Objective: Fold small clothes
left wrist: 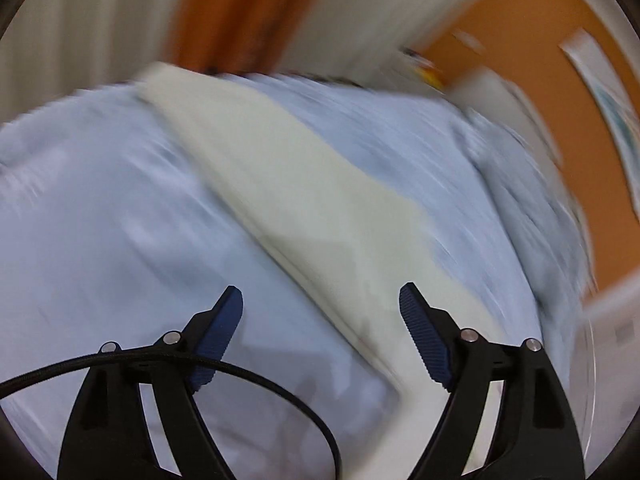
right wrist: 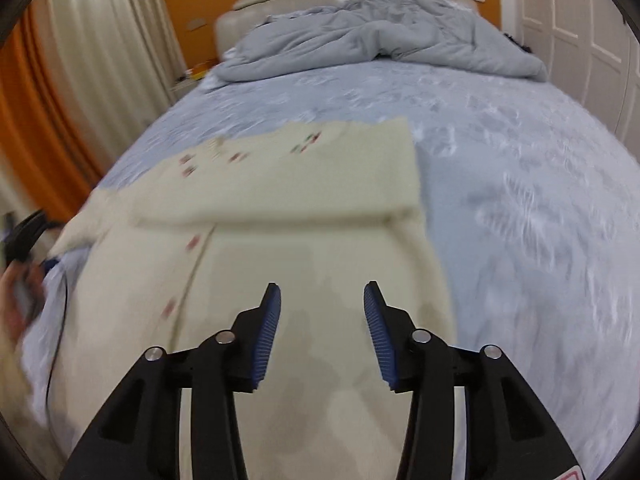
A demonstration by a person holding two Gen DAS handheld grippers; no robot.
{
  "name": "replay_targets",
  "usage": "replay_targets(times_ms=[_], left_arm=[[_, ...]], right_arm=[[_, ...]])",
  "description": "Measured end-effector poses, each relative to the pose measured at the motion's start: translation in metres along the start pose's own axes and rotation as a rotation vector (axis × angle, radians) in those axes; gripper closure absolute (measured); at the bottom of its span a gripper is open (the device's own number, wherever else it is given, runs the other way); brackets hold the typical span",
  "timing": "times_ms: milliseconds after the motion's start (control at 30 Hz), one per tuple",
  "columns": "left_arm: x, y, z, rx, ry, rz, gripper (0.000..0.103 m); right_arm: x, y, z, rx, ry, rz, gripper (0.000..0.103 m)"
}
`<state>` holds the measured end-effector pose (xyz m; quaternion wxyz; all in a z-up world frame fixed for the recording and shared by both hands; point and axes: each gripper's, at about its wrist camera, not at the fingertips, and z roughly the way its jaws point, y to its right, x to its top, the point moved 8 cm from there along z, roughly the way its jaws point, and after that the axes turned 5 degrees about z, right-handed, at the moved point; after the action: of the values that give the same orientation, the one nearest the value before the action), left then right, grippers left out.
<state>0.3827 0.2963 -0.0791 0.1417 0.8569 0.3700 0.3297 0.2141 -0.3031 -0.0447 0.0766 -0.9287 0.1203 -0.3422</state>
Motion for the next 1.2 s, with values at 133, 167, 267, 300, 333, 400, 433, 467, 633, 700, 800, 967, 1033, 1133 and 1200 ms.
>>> replay_targets(times_ms=[133,167,267,300,333,400,433,467,633,700,800,967,1033,1133,1200], left_arm=[[0.05,-0.057,0.028,0.073,-0.019,-0.164,0.025],[0.053,-0.061,0.031,0.062,-0.012,-0.196,0.026],[0.062,-0.053,0.042,0.055,-0.01,-0.165,0.075],[0.06,-0.047,0.047,0.054,-0.047,-0.138,0.093],[0.061,-0.039,0.044,0.049,-0.058,-0.118,0.093],[0.071,-0.009,0.022,-0.015,0.01,-0.058,0.094],[0.073,0.011,0.01,-0.038,0.032,0.006,0.095],[0.074,0.036,-0.003,-0.063,0.053,0.083,0.095],[0.004,0.212,-0.102,-0.375,0.105,0.466,0.095],[-0.049,0.265,-0.124,-0.516,0.043,0.537,0.094],[-0.152,0.315,-0.119,-0.655,-0.164,0.596,0.063],[-0.274,0.284,-0.06,-0.529,-0.405,0.551,0.033],[-0.278,0.259,-0.046,-0.52,-0.473,0.426,0.034],[-0.245,0.228,-0.033,-0.479,-0.446,0.307,0.034],[-0.218,0.214,-0.027,-0.436,-0.384,0.29,0.033]], right_arm=[[-0.058,-0.003,-0.005,0.004,-0.078,0.099,0.057],[-0.072,-0.004,0.0,0.005,-0.114,0.126,0.057],[-0.091,-0.005,0.005,0.004,-0.162,0.174,0.057],[-0.091,-0.008,0.005,-0.002,-0.159,0.172,0.057],[-0.091,-0.01,0.004,-0.006,-0.151,0.162,0.057],[-0.086,-0.014,0.001,-0.023,-0.121,0.126,0.056],[-0.084,-0.015,0.001,-0.024,-0.106,0.115,0.053],[-0.083,-0.015,0.001,-0.017,-0.094,0.113,0.052],[-0.082,-0.008,0.007,0.006,-0.092,0.167,0.052],[-0.082,-0.004,0.008,0.009,-0.088,0.178,0.052],[-0.081,0.003,0.009,0.024,-0.091,0.199,0.052],[-0.073,0.019,0.008,0.036,-0.081,0.239,0.05],[-0.067,0.024,0.006,0.043,-0.077,0.256,0.048],[-0.049,0.024,0.01,0.099,-0.093,0.289,0.047],[-0.03,0.018,0.016,0.119,-0.086,0.273,0.047]])
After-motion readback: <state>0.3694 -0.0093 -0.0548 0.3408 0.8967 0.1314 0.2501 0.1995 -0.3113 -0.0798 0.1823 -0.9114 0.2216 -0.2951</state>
